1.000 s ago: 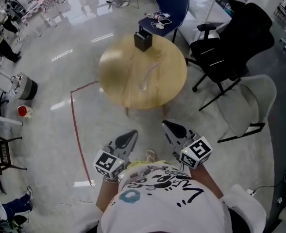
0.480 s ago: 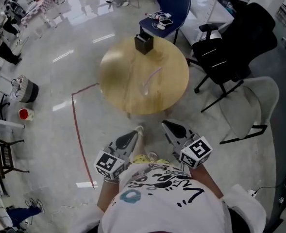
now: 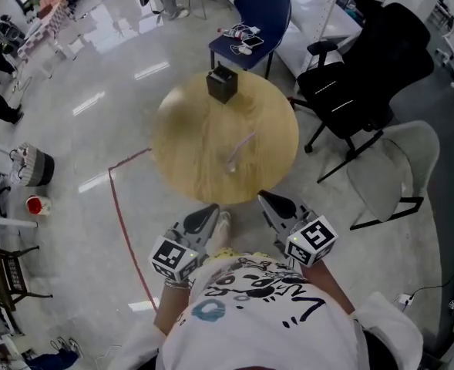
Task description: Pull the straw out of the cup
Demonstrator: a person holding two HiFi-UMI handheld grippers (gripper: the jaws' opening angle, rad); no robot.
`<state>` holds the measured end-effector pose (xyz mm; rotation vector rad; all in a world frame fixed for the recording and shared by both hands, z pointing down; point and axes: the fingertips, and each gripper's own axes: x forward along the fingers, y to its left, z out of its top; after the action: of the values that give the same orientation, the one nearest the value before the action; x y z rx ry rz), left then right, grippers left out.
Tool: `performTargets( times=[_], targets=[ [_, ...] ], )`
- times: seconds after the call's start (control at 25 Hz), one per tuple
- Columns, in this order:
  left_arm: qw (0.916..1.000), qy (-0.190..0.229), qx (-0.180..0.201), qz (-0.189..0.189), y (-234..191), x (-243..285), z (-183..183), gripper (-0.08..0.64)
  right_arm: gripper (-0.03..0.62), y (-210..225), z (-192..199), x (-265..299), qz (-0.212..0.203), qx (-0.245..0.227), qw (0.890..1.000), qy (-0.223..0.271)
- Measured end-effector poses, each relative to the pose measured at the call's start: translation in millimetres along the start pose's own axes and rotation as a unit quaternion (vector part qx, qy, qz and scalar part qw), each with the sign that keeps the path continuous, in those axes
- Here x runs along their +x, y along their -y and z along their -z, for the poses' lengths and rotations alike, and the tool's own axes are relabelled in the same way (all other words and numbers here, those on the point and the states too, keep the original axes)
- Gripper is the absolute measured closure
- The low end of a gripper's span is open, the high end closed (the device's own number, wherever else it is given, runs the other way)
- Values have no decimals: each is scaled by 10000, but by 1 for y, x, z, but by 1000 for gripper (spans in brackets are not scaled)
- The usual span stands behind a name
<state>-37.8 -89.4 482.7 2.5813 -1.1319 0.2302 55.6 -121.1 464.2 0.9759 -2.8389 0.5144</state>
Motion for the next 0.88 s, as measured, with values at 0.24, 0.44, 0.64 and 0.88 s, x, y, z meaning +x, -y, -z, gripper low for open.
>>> performTargets(
  times=[0.24, 0.44, 0.64, 0.88],
  targets=[
    [9998, 28, 74, 178, -40, 16, -26, 545, 563, 18, -18, 35, 204, 38, 9998, -1],
    [9995, 24, 106, 297, -78, 25, -39, 545, 563, 31, -23, 68, 407, 183, 9989, -133],
    [9989, -61, 117, 458, -107, 35, -43, 545, 562, 46, -17, 92, 618, 365, 9967, -383],
    [9976, -163, 160, 659, -135, 49, -40, 545, 561, 70, 1, 117, 1089, 616, 9896, -716]
  ],
)
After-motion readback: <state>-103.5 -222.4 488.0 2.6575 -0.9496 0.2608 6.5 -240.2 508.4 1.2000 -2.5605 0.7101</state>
